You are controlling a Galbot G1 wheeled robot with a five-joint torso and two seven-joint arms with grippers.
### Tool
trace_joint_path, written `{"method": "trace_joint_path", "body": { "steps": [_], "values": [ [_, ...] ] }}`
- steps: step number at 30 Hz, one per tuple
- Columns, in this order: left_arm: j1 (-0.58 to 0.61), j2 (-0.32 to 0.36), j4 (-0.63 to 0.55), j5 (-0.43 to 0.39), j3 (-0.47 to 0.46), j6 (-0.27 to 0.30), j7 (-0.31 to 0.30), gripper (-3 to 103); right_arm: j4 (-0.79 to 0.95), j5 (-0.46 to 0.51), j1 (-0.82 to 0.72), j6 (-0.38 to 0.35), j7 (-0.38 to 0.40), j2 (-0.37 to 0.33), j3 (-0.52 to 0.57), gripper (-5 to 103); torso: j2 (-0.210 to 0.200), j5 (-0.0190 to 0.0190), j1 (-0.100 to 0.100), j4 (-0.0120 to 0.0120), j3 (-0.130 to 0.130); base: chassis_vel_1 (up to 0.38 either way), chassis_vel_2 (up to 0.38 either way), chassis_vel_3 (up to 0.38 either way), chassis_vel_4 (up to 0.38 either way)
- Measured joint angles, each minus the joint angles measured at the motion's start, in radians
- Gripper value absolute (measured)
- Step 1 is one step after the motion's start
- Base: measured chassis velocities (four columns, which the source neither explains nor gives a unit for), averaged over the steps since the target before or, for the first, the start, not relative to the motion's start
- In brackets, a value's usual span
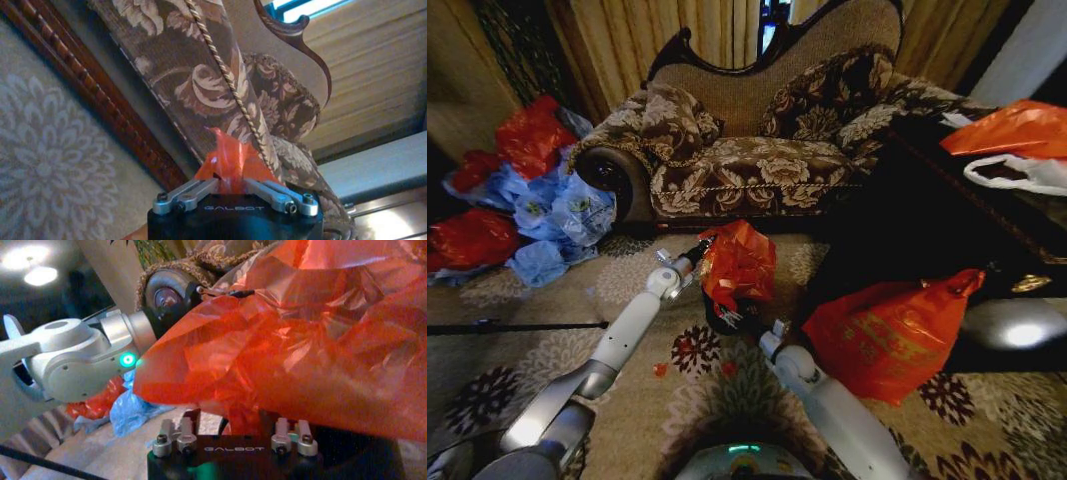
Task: Place a garbage bag over the trash bin.
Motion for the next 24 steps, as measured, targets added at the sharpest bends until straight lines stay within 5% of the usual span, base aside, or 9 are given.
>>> {"method": "trace_joint_path", "body": {
  "steps": [15, 24],
  "values": [
    [0.008, 0.008, -0.027, -0.019, -0.005, 0.001, -0.009, 0, -0.154, -0.139, 0.099, 0.083, 0.041, 0.108, -0.019, 3, 0.0, 0.0001, 0.0, 0.0001, 0.0, 0.0, 0.0, 0.0, 0.0],
    [0.011, 0.007, -0.027, -0.023, -0.01, 0.002, -0.009, 0, -0.274, -0.2, 0.143, 0.154, 0.038, 0.164, -0.012, 0, 0.0, 0.0001, 0.0, -0.0001, 0.0, 0.0, 0.0, 0.0, 0.0]
  ]
}}
